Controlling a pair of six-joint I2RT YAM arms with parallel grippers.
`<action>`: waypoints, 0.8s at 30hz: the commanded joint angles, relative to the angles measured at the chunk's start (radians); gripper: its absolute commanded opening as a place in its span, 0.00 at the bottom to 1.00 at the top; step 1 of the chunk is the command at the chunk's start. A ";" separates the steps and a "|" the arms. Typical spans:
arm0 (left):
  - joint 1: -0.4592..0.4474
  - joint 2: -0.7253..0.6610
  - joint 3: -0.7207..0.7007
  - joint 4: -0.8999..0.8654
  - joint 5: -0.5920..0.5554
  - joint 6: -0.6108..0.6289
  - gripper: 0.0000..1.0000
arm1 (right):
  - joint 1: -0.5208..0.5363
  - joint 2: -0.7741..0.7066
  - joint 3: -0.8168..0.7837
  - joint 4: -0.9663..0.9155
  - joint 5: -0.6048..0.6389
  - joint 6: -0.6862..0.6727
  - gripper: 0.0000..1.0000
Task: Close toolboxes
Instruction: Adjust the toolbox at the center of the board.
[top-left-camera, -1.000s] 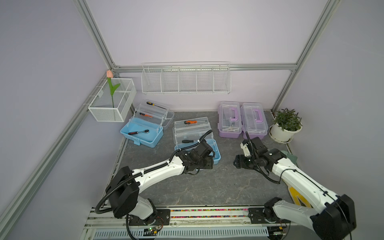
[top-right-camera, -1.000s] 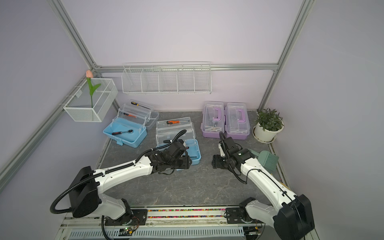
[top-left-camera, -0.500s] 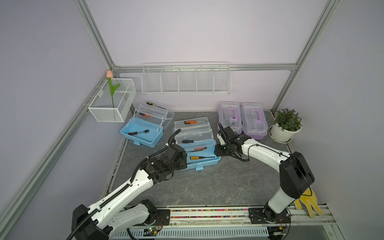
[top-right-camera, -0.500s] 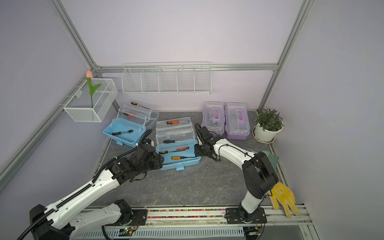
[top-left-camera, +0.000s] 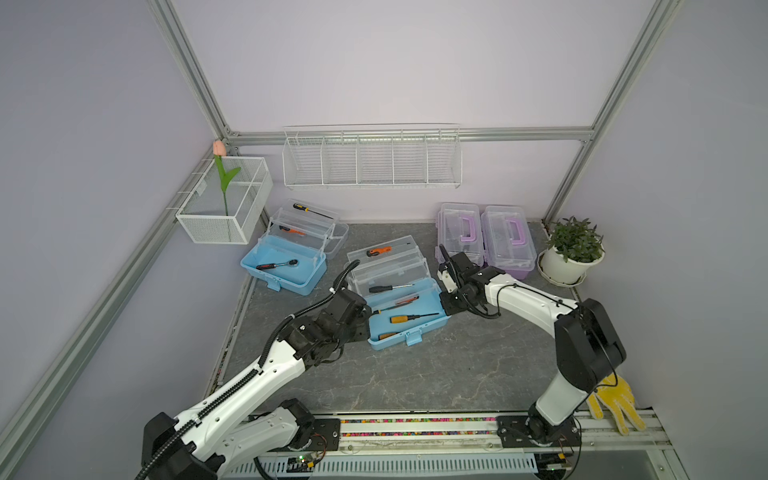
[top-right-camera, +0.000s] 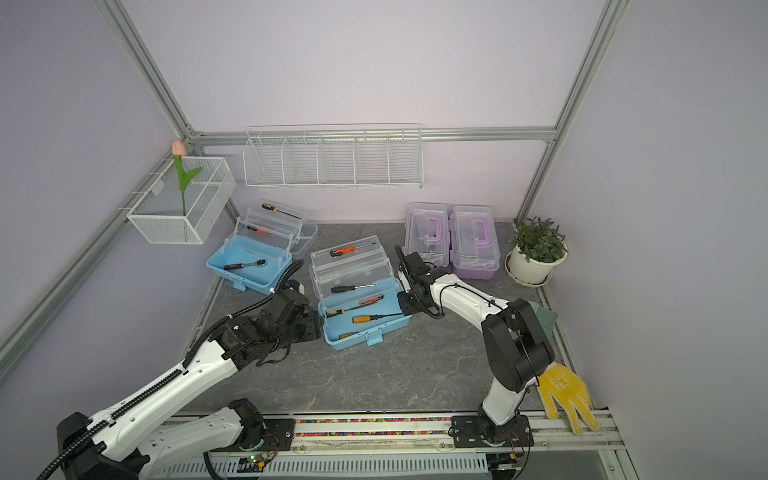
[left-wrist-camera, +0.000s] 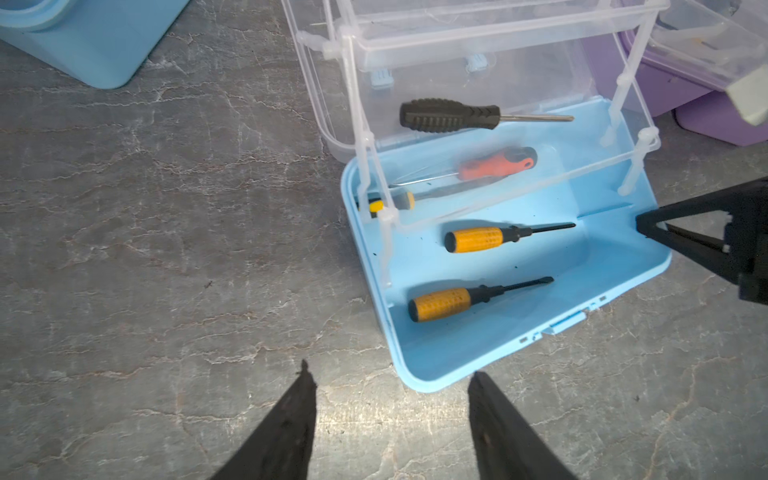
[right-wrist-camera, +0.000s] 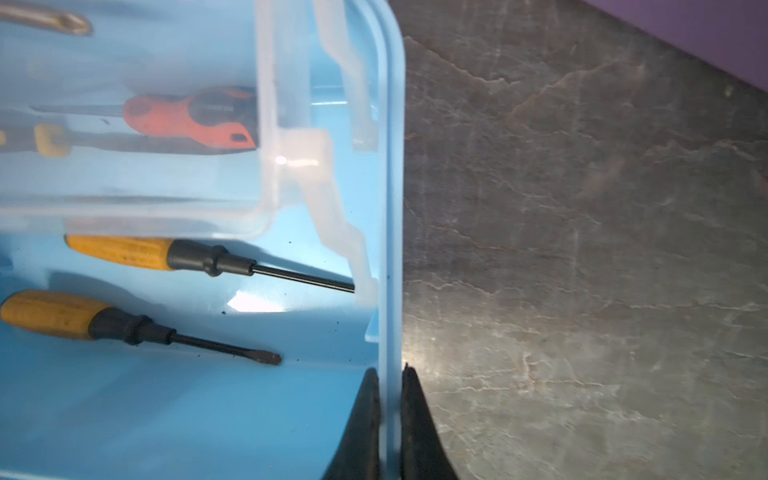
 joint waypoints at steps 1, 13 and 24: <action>0.005 0.004 0.049 -0.023 -0.025 0.017 0.62 | -0.106 -0.044 -0.037 -0.077 0.047 -0.161 0.08; 0.014 0.022 0.048 0.031 -0.010 0.058 0.64 | -0.038 -0.250 -0.017 -0.269 0.210 0.240 0.80; 0.019 0.022 0.005 0.088 0.040 0.078 0.65 | 0.039 -0.204 -0.155 -0.081 0.077 0.620 0.77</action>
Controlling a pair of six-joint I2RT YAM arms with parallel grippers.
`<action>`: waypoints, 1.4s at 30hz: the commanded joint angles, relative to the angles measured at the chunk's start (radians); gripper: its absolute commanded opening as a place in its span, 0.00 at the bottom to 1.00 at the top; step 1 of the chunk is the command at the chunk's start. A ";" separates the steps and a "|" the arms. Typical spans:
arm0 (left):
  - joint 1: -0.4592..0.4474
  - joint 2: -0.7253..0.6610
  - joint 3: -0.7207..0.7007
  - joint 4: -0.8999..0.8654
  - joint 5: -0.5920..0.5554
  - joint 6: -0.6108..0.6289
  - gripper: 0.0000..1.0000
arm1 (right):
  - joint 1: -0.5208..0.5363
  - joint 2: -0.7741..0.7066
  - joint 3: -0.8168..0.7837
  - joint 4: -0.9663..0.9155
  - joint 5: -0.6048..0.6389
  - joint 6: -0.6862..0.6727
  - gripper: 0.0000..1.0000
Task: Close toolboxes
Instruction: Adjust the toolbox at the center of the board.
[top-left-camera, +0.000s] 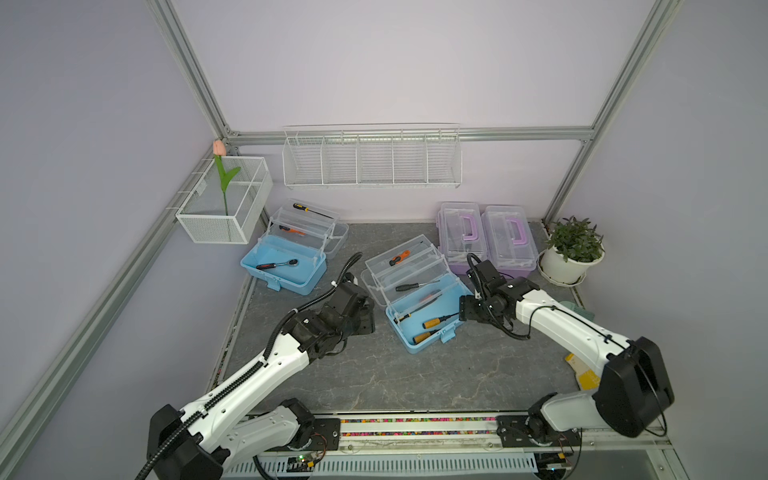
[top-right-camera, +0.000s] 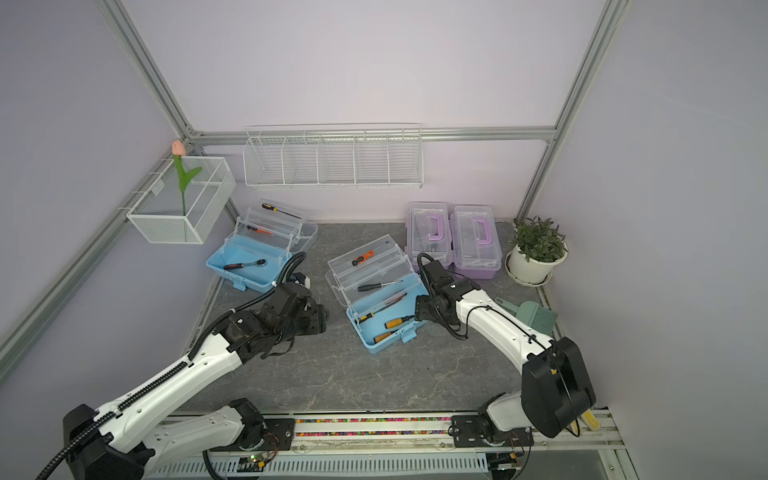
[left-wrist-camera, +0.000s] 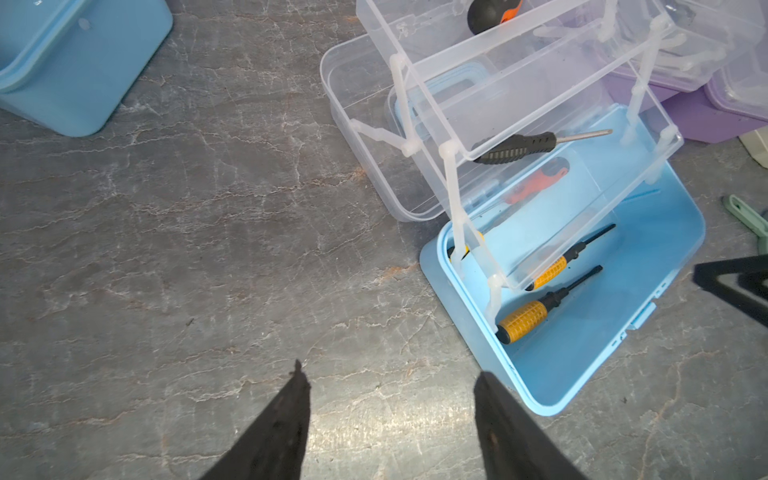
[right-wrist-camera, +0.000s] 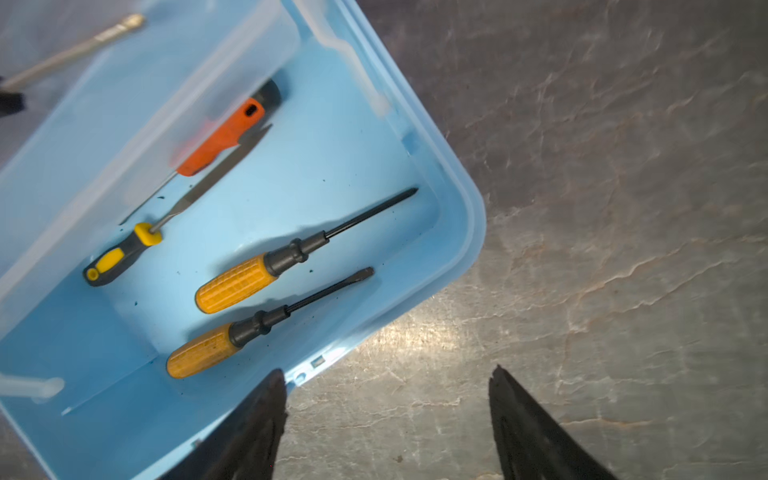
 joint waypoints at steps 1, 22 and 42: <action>0.006 -0.020 -0.024 0.018 0.008 0.010 0.65 | 0.022 0.057 -0.009 0.060 -0.034 0.126 0.76; 0.049 -0.040 0.019 -0.076 -0.027 0.026 0.66 | 0.008 0.135 -0.017 0.022 -0.039 -0.021 0.33; 0.281 -0.022 -0.188 0.145 0.311 -0.053 0.60 | -0.142 0.175 0.081 0.043 -0.102 -0.321 0.13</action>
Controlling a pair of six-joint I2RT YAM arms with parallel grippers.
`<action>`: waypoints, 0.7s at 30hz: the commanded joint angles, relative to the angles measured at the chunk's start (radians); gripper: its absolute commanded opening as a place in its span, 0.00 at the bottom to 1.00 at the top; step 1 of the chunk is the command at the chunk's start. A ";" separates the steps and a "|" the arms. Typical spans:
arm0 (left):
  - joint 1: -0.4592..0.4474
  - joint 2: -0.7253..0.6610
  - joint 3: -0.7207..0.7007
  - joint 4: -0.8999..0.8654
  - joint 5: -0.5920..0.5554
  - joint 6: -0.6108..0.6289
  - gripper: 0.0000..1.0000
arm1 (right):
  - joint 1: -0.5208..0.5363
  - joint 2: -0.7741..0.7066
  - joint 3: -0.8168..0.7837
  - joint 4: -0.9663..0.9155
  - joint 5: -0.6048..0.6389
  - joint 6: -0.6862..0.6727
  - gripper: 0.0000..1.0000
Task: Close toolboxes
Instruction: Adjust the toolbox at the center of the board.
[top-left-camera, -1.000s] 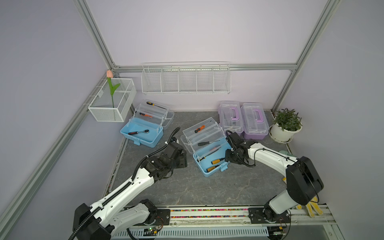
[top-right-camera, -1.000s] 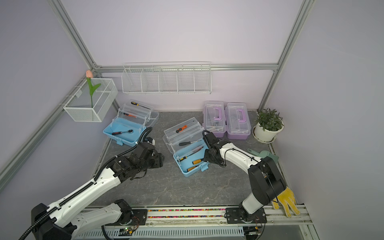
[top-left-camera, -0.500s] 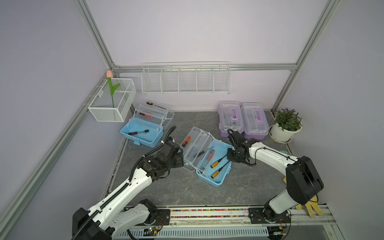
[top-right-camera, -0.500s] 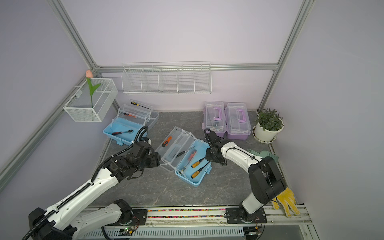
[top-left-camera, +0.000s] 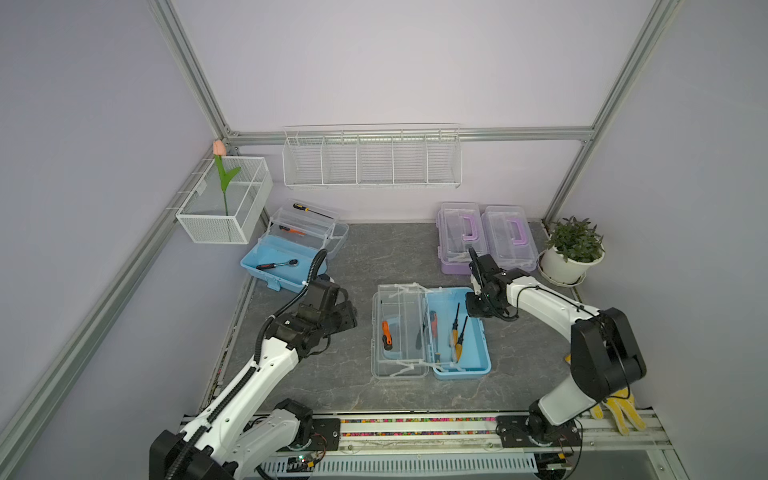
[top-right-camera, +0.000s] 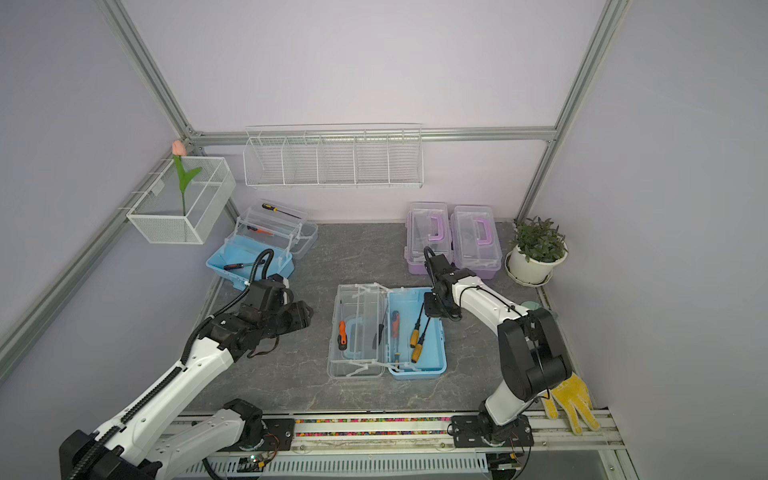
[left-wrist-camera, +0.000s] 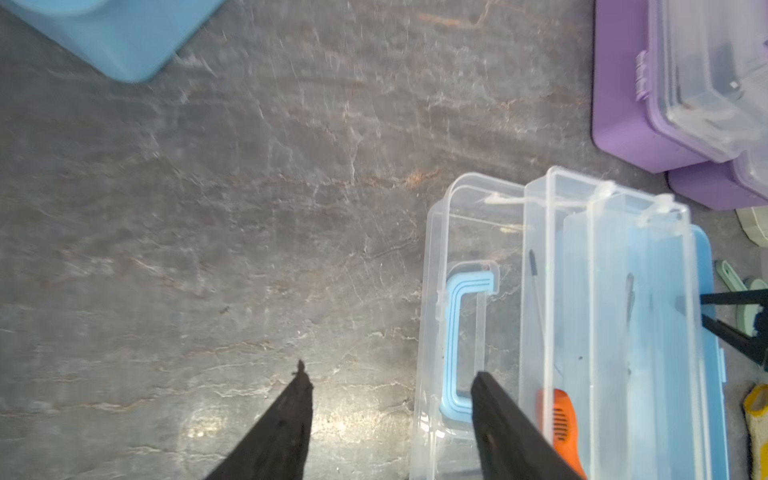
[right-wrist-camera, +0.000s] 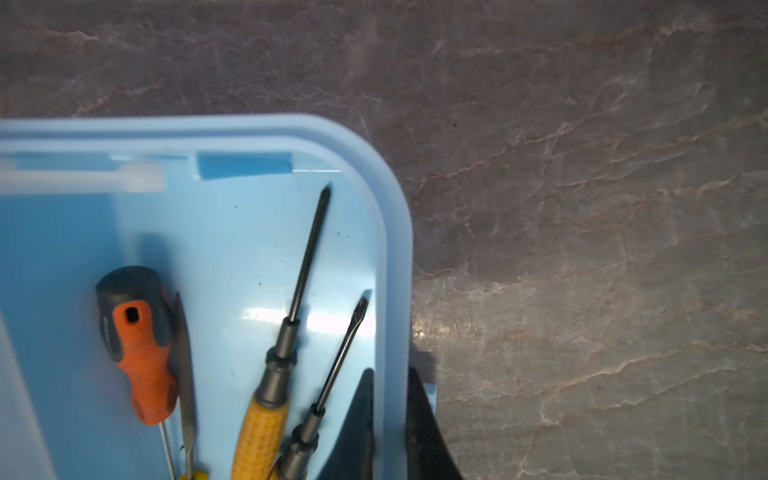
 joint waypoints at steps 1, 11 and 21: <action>0.005 0.025 -0.064 0.105 0.132 -0.065 0.60 | -0.002 0.010 0.026 -0.001 -0.067 -0.027 0.14; -0.002 0.047 -0.193 0.232 0.305 -0.119 0.49 | -0.003 0.012 0.037 0.031 -0.179 0.038 0.19; -0.039 0.066 -0.229 0.185 0.275 -0.098 0.47 | -0.004 0.051 0.048 0.092 -0.175 0.088 0.17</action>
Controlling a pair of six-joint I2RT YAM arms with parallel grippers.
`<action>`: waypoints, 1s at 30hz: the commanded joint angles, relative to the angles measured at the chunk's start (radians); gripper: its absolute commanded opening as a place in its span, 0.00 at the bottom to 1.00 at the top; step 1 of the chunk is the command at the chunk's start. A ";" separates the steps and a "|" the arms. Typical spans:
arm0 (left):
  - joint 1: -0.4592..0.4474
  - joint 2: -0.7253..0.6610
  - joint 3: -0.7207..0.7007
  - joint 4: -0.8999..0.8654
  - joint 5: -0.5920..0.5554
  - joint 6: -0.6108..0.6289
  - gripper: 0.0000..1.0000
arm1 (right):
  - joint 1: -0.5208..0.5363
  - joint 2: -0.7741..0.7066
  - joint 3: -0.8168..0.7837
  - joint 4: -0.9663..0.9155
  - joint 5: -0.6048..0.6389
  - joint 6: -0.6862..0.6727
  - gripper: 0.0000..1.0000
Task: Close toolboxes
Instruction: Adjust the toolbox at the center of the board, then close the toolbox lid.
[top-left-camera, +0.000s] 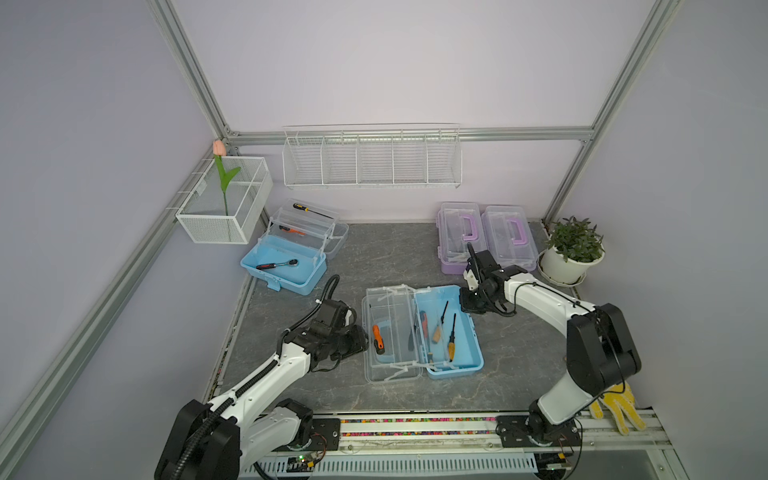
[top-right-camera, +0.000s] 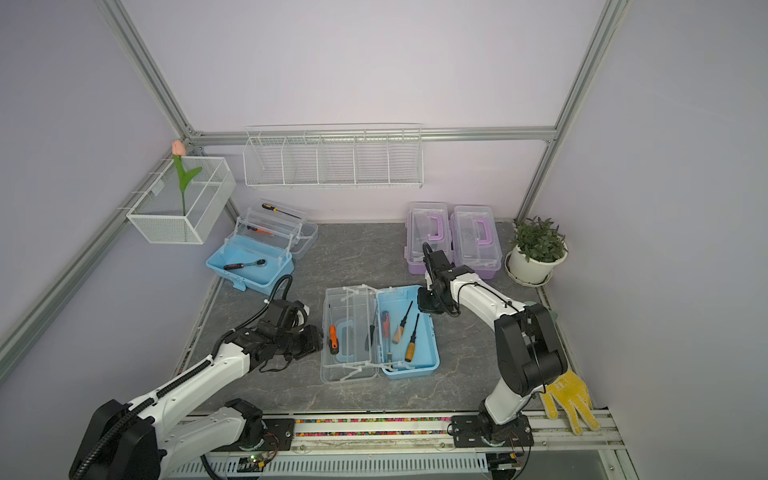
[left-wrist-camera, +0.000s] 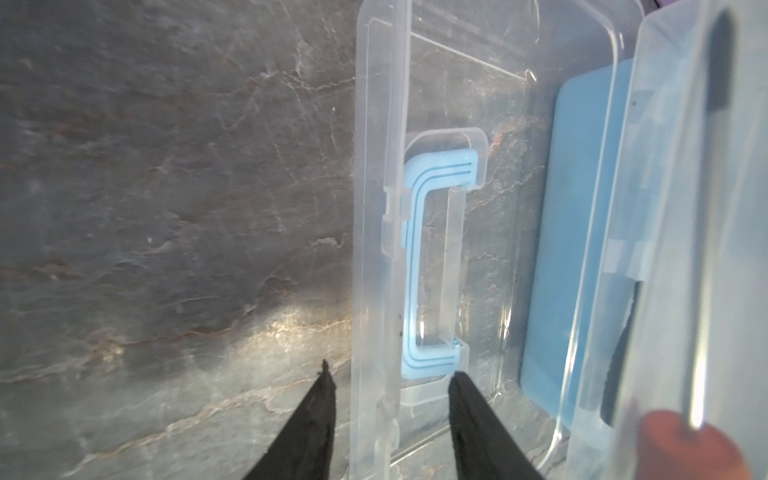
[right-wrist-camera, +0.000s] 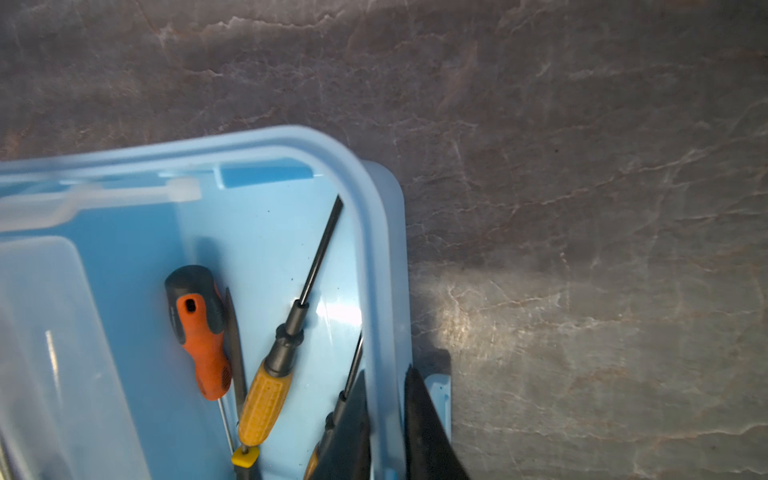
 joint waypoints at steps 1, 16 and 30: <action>-0.013 0.011 -0.019 0.006 0.005 -0.001 0.46 | -0.002 0.020 0.017 0.041 -0.022 0.041 0.17; -0.032 0.044 0.015 -0.036 -0.036 0.029 0.10 | -0.001 0.005 -0.008 0.079 -0.021 0.056 0.16; -0.032 0.019 0.257 -0.304 -0.260 0.186 0.00 | -0.047 -0.145 -0.068 0.061 -0.190 0.021 0.48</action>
